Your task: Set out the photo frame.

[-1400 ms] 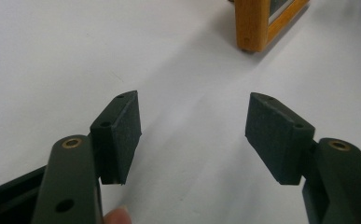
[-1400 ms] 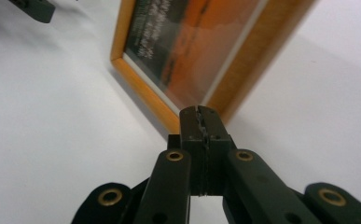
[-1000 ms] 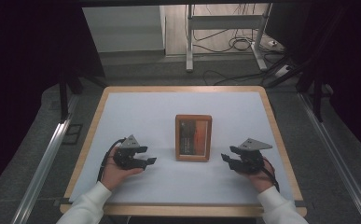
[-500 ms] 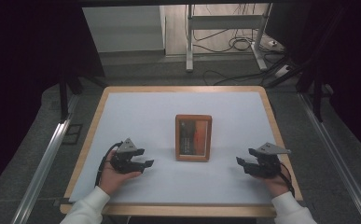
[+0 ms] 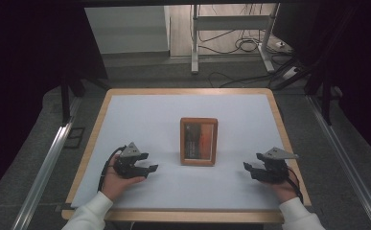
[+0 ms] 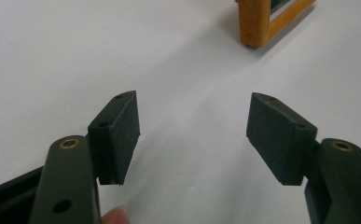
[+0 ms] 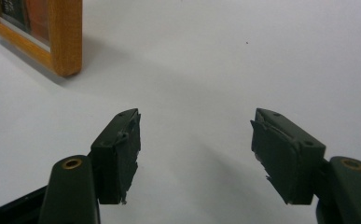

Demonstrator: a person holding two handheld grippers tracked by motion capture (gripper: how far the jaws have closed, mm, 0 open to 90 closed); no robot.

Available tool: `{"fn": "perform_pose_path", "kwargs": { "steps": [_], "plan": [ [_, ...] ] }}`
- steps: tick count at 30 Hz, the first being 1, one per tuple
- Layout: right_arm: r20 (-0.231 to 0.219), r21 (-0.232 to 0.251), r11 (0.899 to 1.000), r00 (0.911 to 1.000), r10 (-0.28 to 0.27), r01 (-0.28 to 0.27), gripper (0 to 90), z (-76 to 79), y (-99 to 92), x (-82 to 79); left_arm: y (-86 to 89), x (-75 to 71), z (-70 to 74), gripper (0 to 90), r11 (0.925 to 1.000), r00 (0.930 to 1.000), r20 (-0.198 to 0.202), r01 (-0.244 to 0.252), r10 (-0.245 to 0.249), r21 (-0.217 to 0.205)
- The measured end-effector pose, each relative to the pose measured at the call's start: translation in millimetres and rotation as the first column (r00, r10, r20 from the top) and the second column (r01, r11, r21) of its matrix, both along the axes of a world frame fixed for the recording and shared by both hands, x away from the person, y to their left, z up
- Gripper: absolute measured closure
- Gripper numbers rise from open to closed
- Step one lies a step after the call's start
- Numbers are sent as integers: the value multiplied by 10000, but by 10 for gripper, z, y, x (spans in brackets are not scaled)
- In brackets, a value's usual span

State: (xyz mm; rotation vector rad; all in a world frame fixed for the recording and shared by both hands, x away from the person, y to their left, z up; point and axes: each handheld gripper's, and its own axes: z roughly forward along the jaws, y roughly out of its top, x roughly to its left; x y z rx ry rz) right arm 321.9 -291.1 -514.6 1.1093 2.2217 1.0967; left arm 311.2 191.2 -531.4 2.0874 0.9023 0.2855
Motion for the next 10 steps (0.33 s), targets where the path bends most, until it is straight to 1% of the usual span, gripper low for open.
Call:
{"fn": "perform_pose_path", "kwargs": {
  "steps": [5, 10],
  "plan": [
    [-114, -223, 9997, 9999, 130, -132, 317, -31, 34, 1, 12, 5, 1, 342, 10000, 10000, 17, 8, -8, -2],
    [-77, -132, 9999, 9999, 68, -69, 317, -24, 26, -2, 18, 10, 0, 342, 10000, 10000, 7, 4, -4, -19]
  ]
}}
